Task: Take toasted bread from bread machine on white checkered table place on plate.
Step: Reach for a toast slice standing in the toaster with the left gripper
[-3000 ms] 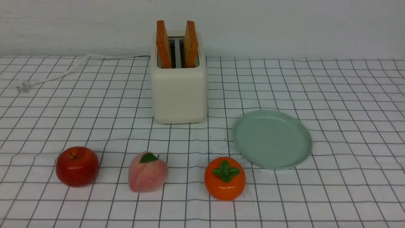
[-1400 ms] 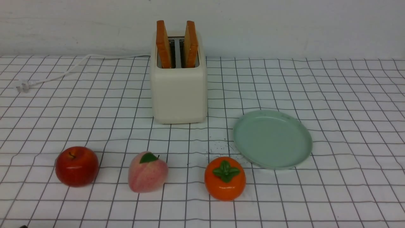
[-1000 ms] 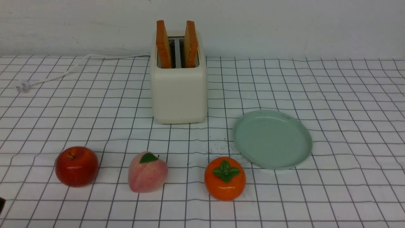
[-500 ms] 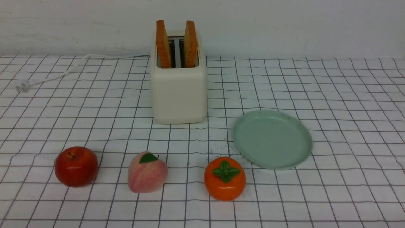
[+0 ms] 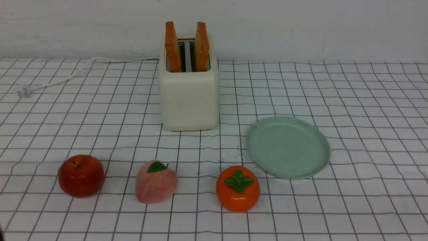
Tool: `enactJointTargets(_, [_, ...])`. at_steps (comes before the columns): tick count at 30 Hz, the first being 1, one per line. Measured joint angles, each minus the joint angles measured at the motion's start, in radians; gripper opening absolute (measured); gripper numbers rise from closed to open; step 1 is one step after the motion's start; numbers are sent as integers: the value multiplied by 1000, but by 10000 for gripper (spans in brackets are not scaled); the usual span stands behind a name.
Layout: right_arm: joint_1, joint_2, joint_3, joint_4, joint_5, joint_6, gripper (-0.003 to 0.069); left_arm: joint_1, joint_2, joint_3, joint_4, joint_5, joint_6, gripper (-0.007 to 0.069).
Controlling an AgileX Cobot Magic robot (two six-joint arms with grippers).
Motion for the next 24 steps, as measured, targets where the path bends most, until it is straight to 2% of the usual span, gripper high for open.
enactJointTargets(3, [0,83,-115,34,119,-131,6,0,104,-76,12,15,29,-13])
enactJointTargets(4, [0,143,-209,93,201,-223,3,0,193,-155,15,36,47,-13])
enactJointTargets(5, [0,151,-209,101,201,-234,3,0,203,-164,16,39,51,-13])
enactJointTargets(7, [0,232,-320,203,281,-352,3,-21,309,-269,18,75,84,-13])
enactJointTargets(9, [0,302,-387,295,316,-438,3,-85,401,-354,18,93,128,-13])
enactJointTargets(10, [0,308,-392,311,318,-451,3,-85,401,-354,18,94,132,-13])
enactJointTargets(11, [0,344,-426,360,333,-496,3,-145,456,-398,18,96,161,-13])
enactJointTargets(15, [0,428,-470,448,359,-580,3,-257,595,-492,18,97,212,-13])
enactJointTargets(20, [0,471,-493,493,373,-632,3,-272,756,-609,18,145,218,-13])
enactJointTargets(24, [0,485,-524,535,374,-683,3,-272,865,-686,23,145,220,31])
